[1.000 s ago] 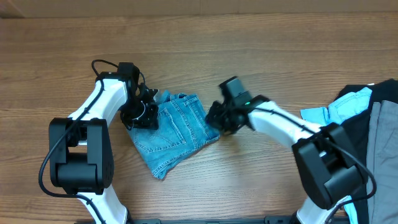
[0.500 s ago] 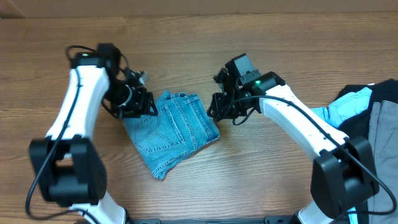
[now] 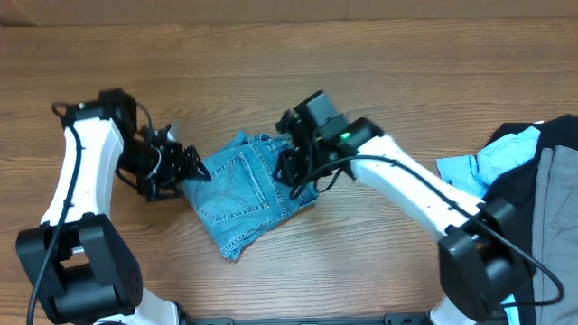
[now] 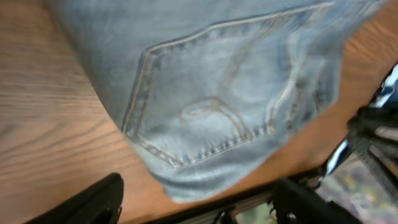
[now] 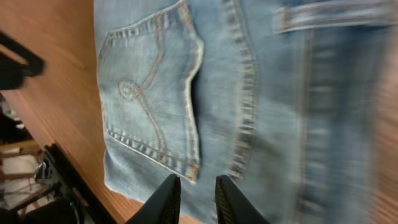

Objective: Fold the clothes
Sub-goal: 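Grasp the folded jeans with the left gripper from the left side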

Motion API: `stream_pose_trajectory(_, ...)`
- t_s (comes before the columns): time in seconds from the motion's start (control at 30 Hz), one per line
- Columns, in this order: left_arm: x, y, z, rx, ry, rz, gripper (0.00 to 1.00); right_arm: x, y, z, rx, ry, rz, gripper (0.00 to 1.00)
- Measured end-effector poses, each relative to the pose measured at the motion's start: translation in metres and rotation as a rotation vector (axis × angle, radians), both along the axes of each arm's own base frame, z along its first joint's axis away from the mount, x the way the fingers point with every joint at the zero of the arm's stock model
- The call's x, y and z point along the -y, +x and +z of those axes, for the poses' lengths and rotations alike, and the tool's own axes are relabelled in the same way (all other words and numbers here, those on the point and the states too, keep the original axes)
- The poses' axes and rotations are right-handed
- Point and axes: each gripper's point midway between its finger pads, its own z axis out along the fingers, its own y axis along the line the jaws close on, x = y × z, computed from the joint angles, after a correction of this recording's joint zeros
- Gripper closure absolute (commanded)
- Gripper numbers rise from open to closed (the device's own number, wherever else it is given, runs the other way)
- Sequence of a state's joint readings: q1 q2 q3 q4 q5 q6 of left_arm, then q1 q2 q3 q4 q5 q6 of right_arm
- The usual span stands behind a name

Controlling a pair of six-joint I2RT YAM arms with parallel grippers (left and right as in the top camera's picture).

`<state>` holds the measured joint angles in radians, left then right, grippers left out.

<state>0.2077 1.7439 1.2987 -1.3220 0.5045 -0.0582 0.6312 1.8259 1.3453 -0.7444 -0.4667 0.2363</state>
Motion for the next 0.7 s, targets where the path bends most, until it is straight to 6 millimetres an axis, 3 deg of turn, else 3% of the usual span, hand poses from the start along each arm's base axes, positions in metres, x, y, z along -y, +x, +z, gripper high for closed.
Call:
stream_pose_trajectory(0.13, -0.002, -0.010, -0.034, -0.021, -0.030, 0.069, 0.16, -0.013, -0.004, -0.019, -0.040, -0.015, -0.014, 0.77)
stream_pose_trajectory(0.37, 0.007, -0.016, -0.083, 0.011, -0.072, 0.172, 0.14, -0.011, -0.005, -0.065, -0.135, -0.084, -0.064, 0.79)
stream_pose_trajectory(0.53, 0.028, -0.013, -0.086, 0.088, -0.214, 0.264, 0.18, -0.013, -0.007, -0.075, -0.169, -0.085, -0.077, 0.79)
stream_pose_trajectory(0.63, 0.038, -0.011, -0.086, 0.146, -0.302, 0.299, 0.25, -0.013, -0.007, -0.075, -0.177, -0.086, -0.084, 0.79)
stream_pose_trajectory(0.7, 0.042, -0.012, -0.087, 0.165, -0.342, 0.314, 0.34, -0.012, -0.007, -0.076, -0.183, -0.089, -0.091, 0.79)
